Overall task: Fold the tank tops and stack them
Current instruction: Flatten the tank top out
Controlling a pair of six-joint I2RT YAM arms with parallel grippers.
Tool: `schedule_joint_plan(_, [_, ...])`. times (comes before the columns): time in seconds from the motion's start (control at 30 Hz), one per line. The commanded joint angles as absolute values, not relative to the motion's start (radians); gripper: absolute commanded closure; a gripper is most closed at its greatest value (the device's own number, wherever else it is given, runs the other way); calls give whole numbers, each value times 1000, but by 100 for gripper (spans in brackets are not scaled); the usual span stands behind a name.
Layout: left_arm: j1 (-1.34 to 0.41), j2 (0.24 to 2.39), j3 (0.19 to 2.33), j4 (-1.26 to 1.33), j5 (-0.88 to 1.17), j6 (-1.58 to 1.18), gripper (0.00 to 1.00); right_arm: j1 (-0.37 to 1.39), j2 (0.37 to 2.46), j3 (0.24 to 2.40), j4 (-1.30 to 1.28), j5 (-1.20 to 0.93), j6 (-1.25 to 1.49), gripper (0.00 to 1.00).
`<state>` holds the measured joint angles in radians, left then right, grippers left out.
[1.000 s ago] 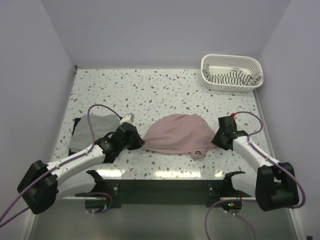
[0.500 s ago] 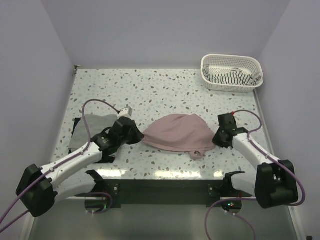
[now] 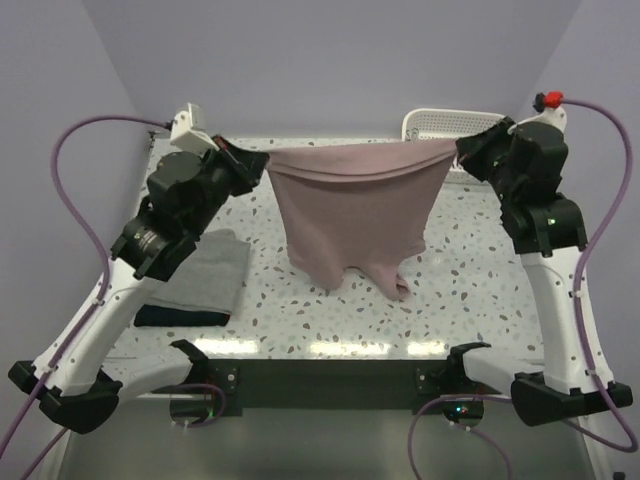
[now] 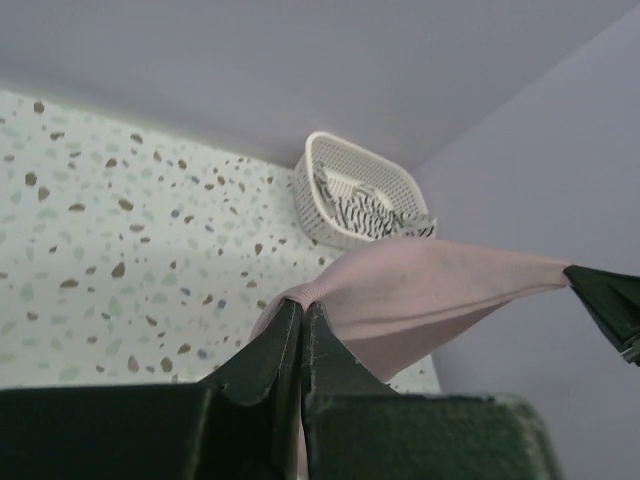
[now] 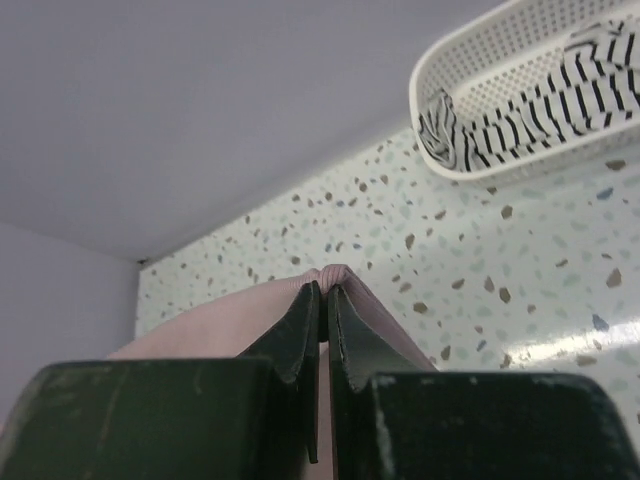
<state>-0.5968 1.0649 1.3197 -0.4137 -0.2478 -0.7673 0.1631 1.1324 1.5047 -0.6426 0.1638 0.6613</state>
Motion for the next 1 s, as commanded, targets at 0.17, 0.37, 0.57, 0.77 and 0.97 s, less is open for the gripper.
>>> schedule_joint_plan(0.17, [-589, 1059, 1641, -483, -296, -690, 100, 156, 1103, 1792, -724, 141, 661, 100])
schedule_joint_plan(0.37, [-589, 971, 1658, -495, -270, -706, 100, 155, 1032, 1865, -749, 106, 664, 100])
schedule_joint_plan(0.57, [-589, 986, 1721, -502, -281, -703, 100, 155, 1052, 1913, -716, 80, 673, 100])
schedule_joint_plan(0.77, [-588, 1143, 1789, -483, -301, -686, 100, 155, 1178, 1881, -624, 60, 661, 100])
schedule_joint_plan(0.97, [-430, 1360, 1841, -367, -112, -692, 100, 155, 1350, 1806, -384, -18, 652, 100])
